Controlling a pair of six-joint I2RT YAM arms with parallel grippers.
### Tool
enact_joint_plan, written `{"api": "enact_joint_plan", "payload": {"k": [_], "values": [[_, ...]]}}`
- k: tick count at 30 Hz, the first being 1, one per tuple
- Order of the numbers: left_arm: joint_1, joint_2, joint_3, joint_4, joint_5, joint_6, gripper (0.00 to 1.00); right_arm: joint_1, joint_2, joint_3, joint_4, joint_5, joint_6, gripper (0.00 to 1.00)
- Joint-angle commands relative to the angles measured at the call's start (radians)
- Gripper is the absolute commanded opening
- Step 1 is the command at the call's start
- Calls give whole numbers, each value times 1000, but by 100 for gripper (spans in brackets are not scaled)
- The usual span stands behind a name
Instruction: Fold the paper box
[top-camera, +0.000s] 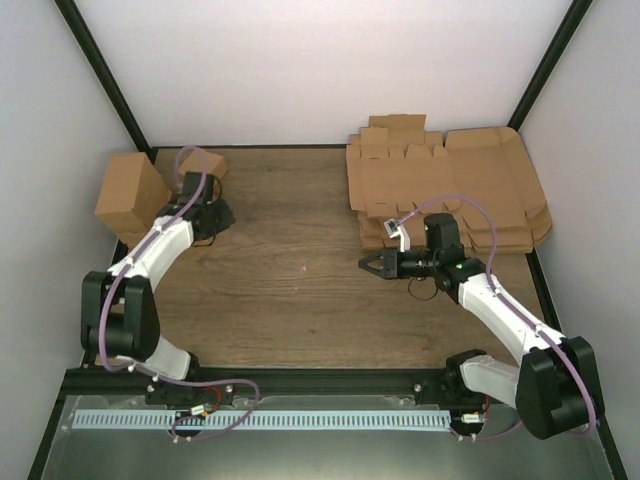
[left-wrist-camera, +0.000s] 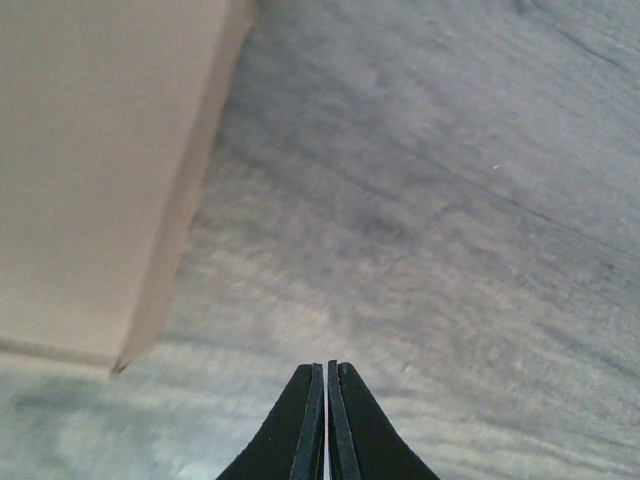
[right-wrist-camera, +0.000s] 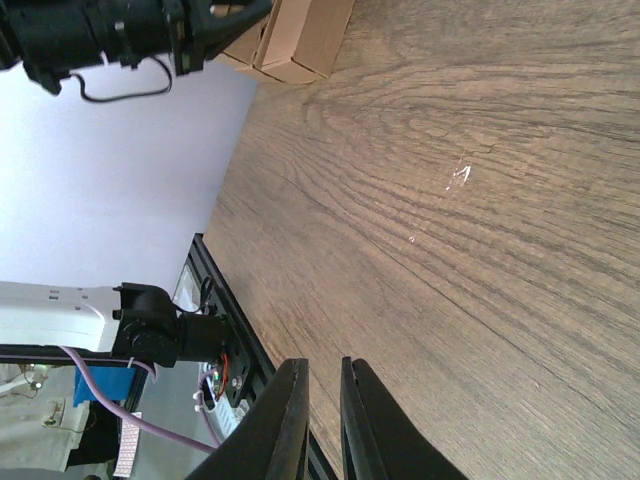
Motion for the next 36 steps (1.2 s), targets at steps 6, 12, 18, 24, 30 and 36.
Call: {"api": "enact_joint_plan", "payload": {"k": [6, 12, 18, 24, 30, 36], "values": [[-50, 361, 280, -74, -130, 108, 4, -5, -27, 41, -33, 19, -13, 12], [-44, 526, 422, -124, -235, 155, 4, -6, -48, 28, -27, 30, 4, 12], [-4, 583, 460, -147, -286, 173, 4, -6, -57, 10, -8, 27, 19, 12], [30, 573, 437, -139, -325, 174, 4, -6, -52, 5, -1, 16, 16, 12], [59, 560, 424, -146, -340, 172, 4, -5, -55, 4, 3, 13, 16, 12], [67, 549, 417, -149, -344, 189, 4, -5, -60, -2, 4, 11, 17, 12]]}}
